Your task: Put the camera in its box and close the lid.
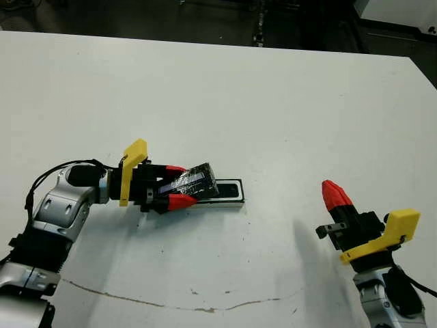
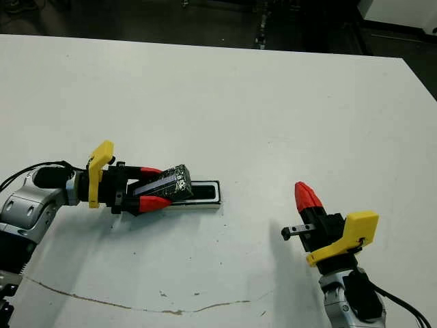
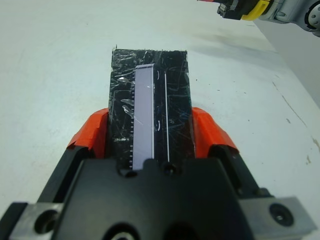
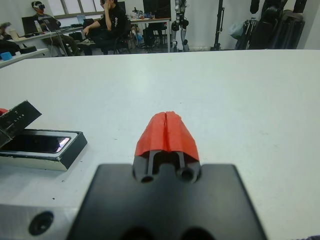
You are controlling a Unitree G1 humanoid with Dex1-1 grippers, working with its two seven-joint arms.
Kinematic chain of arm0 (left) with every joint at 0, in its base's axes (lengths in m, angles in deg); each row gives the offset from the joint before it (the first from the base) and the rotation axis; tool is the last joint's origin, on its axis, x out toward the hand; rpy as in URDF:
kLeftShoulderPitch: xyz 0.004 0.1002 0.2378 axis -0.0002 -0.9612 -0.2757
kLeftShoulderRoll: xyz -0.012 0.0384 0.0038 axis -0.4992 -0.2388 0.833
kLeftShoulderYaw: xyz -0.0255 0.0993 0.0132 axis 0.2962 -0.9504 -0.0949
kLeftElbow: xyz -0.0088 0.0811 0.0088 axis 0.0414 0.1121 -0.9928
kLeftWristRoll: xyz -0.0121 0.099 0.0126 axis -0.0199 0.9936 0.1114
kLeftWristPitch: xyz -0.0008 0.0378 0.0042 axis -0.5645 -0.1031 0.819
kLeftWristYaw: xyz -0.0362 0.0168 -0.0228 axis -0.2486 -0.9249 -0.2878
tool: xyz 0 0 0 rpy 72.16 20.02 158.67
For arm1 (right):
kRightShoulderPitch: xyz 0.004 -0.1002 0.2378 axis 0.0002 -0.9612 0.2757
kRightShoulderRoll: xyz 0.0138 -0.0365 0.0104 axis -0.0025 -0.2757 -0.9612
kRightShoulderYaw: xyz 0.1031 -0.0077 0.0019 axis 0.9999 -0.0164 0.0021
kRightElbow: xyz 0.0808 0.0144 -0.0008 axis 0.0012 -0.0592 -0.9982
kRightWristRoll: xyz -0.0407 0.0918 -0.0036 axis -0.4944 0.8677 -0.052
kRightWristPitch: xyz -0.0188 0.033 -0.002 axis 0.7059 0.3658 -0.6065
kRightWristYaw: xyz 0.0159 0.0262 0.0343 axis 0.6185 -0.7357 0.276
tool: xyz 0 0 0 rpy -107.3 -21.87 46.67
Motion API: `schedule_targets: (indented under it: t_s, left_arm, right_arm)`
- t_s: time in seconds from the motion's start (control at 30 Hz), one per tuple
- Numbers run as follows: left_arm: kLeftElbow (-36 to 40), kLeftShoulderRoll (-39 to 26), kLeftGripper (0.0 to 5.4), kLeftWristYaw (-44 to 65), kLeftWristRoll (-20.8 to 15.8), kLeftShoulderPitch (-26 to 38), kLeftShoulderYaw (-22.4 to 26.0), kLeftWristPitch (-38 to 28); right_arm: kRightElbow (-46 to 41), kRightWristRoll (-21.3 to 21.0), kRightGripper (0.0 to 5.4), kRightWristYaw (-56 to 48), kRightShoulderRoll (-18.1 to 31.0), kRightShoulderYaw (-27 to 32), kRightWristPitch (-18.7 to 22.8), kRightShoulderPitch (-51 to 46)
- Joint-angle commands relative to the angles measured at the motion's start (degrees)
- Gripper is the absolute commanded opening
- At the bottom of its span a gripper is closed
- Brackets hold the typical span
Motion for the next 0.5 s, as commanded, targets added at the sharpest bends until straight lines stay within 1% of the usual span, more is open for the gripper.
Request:
schedule_targets:
  t_s: [0.03,0.27,0.37,0.5]
  left_arm:
    - [0.5,2.1,3.16,1.8,0.2,-2.3,-3.5,1.0]
    - [-0.7,3.0,3.16,3.0,1.7,-0.1,-6.4,1.1]
    - [-2.4,4.3,3.16,3.5,2.1,1.1,-7.7,-0.1]
    - [-5.2,5.9,3.16,2.9,3.8,3.1,-9.6,-0.8]
  right_arm:
    - [0.2,-0.3,0.00,0.2,0.8,0.6,0.2,-0.6]
    - [0.0,0.3,0.00,0.1,0.7,0.7,0.4,-0.7]
    - [-0.4,0.0,0.00,0.5,0.6,0.5,0.5,-1.0]
    - [-0.4,-0.3,0.00,0.3,0.6,0.6,-0.2,-1.1]
